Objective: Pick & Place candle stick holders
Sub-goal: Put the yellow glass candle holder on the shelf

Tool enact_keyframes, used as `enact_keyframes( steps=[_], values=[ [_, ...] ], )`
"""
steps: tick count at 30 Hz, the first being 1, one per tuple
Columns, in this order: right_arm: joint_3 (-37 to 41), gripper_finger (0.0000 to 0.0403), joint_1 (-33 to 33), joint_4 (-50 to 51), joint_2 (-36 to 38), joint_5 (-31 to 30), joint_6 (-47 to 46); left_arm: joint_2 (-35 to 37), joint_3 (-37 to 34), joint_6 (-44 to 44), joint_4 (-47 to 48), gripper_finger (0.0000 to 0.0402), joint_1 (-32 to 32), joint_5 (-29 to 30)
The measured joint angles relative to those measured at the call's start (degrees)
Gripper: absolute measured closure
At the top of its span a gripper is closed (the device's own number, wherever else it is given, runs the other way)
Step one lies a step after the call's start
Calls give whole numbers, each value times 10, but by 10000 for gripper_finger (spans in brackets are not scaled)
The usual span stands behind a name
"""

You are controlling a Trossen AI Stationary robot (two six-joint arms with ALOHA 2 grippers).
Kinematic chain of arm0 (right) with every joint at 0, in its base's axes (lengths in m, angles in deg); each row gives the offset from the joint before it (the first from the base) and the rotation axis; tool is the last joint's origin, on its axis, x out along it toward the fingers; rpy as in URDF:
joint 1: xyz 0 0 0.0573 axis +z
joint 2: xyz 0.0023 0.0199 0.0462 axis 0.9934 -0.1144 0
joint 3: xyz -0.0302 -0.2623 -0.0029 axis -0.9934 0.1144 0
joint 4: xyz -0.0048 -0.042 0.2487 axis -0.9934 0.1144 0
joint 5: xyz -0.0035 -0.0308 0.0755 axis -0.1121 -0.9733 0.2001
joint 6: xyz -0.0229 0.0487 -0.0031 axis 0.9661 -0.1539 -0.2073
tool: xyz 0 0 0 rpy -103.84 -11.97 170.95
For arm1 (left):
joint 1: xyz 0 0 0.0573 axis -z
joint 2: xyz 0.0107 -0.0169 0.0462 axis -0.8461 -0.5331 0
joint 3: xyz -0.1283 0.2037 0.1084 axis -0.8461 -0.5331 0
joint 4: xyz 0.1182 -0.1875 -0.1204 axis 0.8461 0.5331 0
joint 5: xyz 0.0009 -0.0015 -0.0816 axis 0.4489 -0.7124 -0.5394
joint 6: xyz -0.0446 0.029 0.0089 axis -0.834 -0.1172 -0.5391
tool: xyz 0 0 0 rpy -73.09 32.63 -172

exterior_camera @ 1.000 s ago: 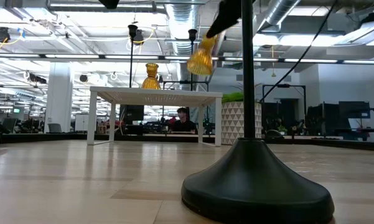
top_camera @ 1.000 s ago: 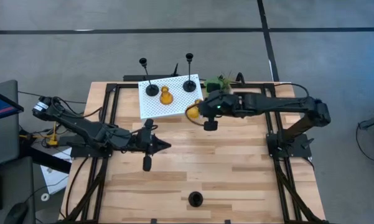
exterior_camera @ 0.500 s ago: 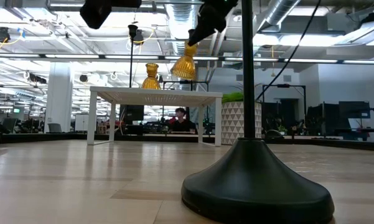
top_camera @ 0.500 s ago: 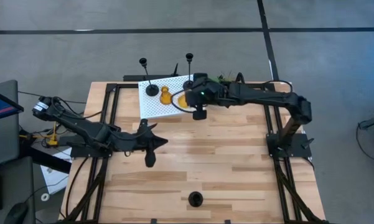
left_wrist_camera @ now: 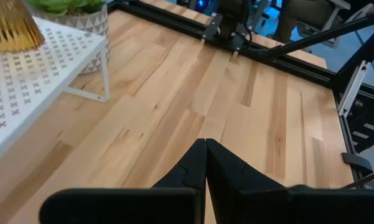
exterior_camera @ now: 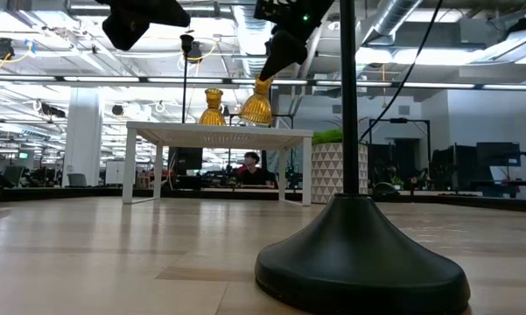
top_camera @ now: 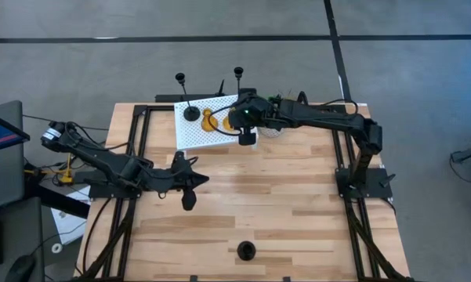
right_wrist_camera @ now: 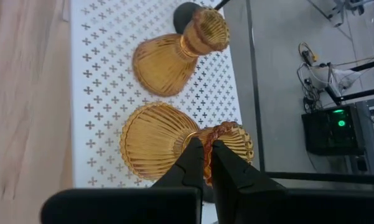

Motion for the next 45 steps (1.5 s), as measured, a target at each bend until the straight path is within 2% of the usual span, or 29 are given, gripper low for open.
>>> enact_keyframes(
  steps=[30,40,45],
  values=[
    [-1,402,-4,-16,-36,-4,-8,0,0,0,3,394,0,0],
    [0,352,-10,-22,-37,-2,-17,0,0,0,4,394,0,0],
    [0,347,-10,-23,-37,-2,-17,0,0,0,4,394,0,0]
  ],
)
